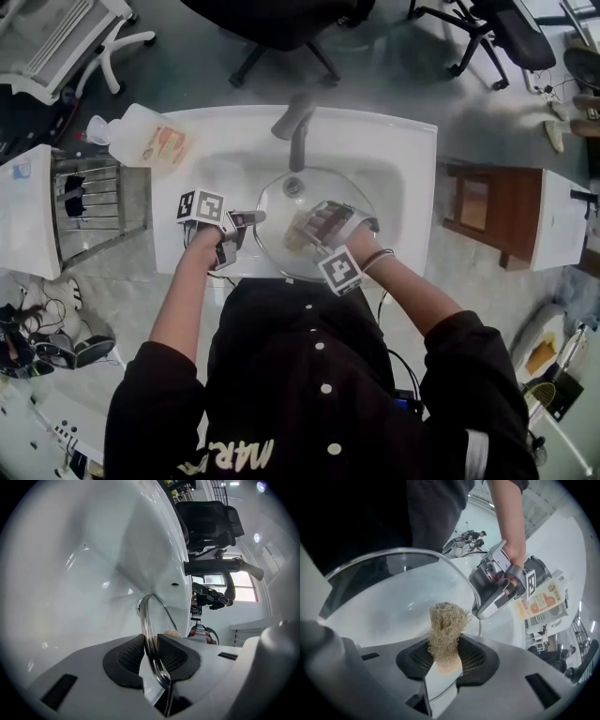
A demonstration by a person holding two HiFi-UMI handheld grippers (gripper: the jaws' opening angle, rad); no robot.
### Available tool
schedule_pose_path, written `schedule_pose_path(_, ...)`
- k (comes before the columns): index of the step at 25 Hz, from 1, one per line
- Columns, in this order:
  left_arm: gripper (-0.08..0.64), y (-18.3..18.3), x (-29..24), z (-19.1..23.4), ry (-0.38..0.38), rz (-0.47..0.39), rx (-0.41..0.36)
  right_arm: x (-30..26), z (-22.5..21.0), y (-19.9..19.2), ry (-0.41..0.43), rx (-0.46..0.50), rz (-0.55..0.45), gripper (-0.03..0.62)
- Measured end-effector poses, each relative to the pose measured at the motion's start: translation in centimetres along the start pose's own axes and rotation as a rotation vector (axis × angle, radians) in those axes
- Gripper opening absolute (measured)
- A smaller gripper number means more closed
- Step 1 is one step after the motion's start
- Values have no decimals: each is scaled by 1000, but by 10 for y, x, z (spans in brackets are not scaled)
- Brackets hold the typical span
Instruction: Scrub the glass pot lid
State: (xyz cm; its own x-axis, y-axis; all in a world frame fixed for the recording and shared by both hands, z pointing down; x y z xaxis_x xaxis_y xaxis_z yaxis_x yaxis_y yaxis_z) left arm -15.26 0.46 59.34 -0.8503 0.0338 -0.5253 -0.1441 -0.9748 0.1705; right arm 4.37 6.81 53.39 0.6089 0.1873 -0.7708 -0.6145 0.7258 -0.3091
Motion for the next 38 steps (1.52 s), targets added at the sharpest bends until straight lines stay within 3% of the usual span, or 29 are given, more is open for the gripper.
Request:
schedule_pose_path(10, 104, 0, 0, -1, 10, 5, -13, 24, 16, -12, 11, 87, -41, 140)
schedule_pose_path(14, 104, -1, -1, -2, 13, 5, -14, 35, 39, -26, 202, 166, 41, 140)
schedule_pose_path(28, 106, -3, -2, -4, 20, 2, -38, 77, 60, -62, 422, 156, 109, 140)
schedule_pose_path(38, 107, -4, -3, -4, 23, -2, -52, 90, 66, -73, 509, 218, 122, 138)
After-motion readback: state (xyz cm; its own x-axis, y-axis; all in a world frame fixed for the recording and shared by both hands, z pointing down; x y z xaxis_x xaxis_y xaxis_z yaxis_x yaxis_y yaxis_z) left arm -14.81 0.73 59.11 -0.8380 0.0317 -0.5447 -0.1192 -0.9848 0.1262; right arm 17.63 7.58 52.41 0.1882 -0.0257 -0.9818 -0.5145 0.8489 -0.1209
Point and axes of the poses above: the fingertips, and each gripper's own axes: x backward along the fingers, z to its left, y out of its top, the point moved 10 cm from there along x, backward along the fingers, and after that the axes turned 2 degrees about -z, right-handed, at the moved point
